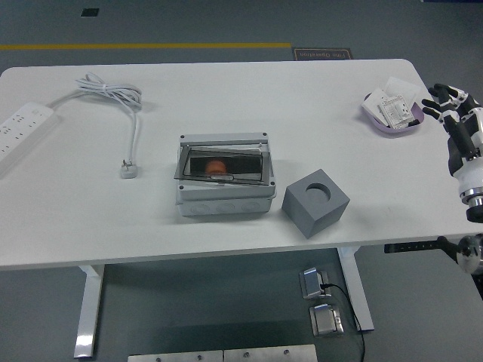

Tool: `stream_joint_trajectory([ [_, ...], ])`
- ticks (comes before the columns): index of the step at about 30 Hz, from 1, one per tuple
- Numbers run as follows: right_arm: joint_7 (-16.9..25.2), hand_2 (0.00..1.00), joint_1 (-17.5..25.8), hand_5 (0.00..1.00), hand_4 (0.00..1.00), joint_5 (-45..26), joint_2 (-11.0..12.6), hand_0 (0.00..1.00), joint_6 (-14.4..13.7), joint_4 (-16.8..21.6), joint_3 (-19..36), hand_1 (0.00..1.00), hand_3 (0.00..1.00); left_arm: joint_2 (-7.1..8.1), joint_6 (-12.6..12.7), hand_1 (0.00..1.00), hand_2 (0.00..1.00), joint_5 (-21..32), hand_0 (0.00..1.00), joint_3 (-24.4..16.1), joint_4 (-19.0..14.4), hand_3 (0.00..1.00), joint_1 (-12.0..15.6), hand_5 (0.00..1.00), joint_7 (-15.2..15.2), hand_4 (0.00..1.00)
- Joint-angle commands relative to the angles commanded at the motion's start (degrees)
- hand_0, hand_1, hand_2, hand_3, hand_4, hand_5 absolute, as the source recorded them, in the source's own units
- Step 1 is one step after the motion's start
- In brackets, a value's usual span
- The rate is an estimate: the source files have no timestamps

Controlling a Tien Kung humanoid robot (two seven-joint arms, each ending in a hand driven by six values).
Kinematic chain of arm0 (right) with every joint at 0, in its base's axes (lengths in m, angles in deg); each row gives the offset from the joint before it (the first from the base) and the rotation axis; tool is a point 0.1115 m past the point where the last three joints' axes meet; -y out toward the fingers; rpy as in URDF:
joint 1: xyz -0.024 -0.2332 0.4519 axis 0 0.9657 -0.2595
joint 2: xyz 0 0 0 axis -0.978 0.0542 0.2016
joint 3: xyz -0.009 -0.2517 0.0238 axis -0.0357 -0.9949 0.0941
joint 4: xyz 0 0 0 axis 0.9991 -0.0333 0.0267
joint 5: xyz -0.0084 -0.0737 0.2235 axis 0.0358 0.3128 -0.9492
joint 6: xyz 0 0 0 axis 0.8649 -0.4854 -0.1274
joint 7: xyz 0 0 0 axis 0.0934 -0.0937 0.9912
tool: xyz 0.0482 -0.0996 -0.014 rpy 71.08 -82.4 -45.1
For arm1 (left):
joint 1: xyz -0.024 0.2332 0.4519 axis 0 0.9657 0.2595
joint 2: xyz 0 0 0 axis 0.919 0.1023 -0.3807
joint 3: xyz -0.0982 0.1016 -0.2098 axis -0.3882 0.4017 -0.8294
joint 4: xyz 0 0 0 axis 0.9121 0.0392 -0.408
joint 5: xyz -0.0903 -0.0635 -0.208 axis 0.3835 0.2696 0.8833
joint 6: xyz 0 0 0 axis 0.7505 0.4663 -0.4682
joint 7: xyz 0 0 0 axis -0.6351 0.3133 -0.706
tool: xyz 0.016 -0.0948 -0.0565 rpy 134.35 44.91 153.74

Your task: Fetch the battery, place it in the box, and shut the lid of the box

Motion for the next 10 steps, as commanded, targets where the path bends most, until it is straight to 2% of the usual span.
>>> stream_joint_trajectory([
  [1, -0.36, 0.754, -0.20, 0.509, 0.712, -0.31, 0.53, 0.719, -0.31, 0.65, -0.30, 0.700, 0.785, 0.01, 0.00, 0.769, 0.668, 0.01, 0.765, 0.01, -0.01, 0.810, -0.01, 0.344, 0.00, 0.561],
  [2, -0.70, 0.787, -0.41, 0.513, 0.715, -0.63, 1.06, 0.745, -0.56, 1.40, -0.54, 0.734, 0.704, 0.02, 0.00, 0.767, 0.666, 0.04, 0.764, 0.05, -0.01, 0.820, -0.01, 0.366, 0.01, 0.587],
  [7, -2.54, 0.787, -2.36, 0.513, 0.715, -1.36, 3.55, 0.745, -1.70, 4.77, -1.45, 0.734, 0.704, -0.03, 0.02, 0.767, 0.666, 0.36, 0.764, 0.39, 0.00, 0.820, 0.00, 0.366, 0.03, 0.587],
  [8, -2.97, 0.792, -2.96, 0.514, 0.715, -1.37, 4.02, 0.751, -2.02, 5.06, -1.64, 0.733, 0.773, -0.04, 0.02, 0.767, 0.670, 0.43, 0.765, 0.45, 0.00, 0.816, 0.00, 0.385, 0.04, 0.596],
  [10, -3.78, 0.792, -4.78, 0.514, 0.715, -1.72, 5.32, 0.751, -3.01, 4.99, -2.33, 0.733, 0.773, 0.01, 0.02, 0.767, 0.670, 0.56, 0.765, 0.62, 0.01, 0.816, -0.04, 0.385, 0.05, 0.596],
])
